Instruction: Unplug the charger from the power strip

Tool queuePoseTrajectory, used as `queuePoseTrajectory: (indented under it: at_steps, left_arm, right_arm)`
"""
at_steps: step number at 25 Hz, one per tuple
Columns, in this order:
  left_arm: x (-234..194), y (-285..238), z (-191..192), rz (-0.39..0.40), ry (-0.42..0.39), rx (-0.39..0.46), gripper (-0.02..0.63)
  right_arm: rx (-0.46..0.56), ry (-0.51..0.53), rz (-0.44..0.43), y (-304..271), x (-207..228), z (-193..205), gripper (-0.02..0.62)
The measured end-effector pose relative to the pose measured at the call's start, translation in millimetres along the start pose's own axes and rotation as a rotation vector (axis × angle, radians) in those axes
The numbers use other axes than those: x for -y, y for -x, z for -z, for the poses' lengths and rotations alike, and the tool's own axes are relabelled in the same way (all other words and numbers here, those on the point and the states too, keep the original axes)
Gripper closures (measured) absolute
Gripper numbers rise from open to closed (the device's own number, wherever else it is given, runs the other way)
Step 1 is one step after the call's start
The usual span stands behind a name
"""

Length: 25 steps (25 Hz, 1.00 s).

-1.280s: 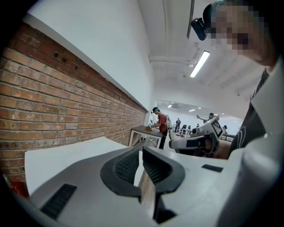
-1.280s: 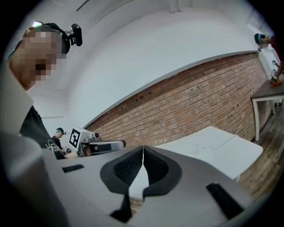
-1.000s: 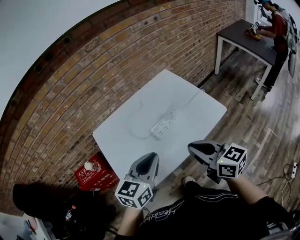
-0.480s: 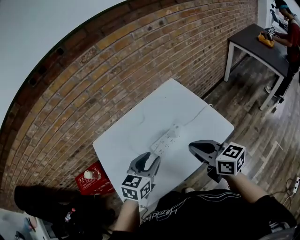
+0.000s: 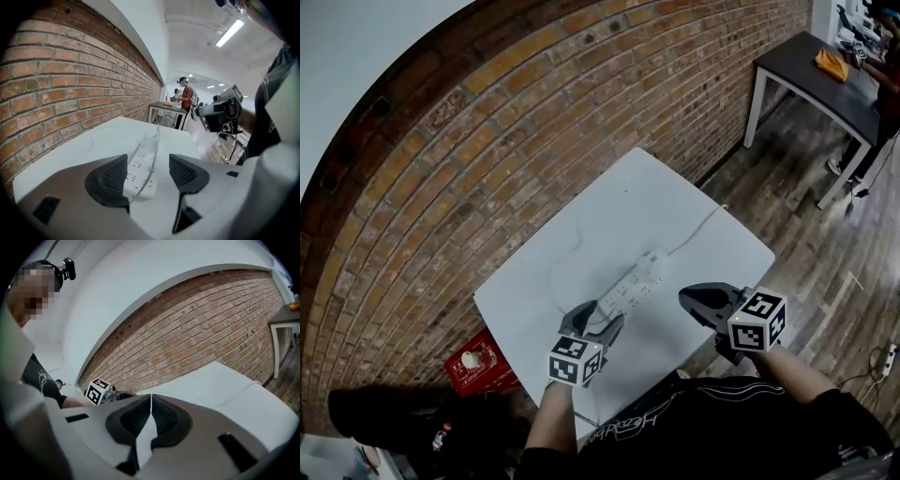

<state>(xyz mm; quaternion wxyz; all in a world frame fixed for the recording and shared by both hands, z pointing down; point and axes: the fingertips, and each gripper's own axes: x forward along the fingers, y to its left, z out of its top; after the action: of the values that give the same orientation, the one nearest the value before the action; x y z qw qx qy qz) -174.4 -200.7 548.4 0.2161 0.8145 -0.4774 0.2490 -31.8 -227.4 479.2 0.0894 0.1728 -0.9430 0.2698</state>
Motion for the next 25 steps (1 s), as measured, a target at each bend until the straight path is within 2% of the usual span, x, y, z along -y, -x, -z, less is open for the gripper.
queuePoseTrajectory:
  at_steps: [5,13,17,25]
  left_arm:
    - [-20.6,-34.5,23.6,0.011,-0.038,-0.086,0.345]
    - [-44.5,-65.2,52.4,0.033,-0.022,-0.149,0.345]
    - [-48.0,-72.3,59.6,0.042,-0.012,-0.16,0.345]
    - [-46.4,-76.6,61.5,0.116,0.041,-0.15,0.348]
  right_arm:
    - [-0.013,0.016,0.031,-10.0,17.2,7.2,0.597]
    - [-0.036,-0.035,0.083,-18.3,37.3,26.5,0.597]
    - [-0.038,-0.045,0.101,-21.9,43.1,31.8,0.597]
    - [-0.035,-0.016,0.123,-35.9,51.7,42.8,0.597]
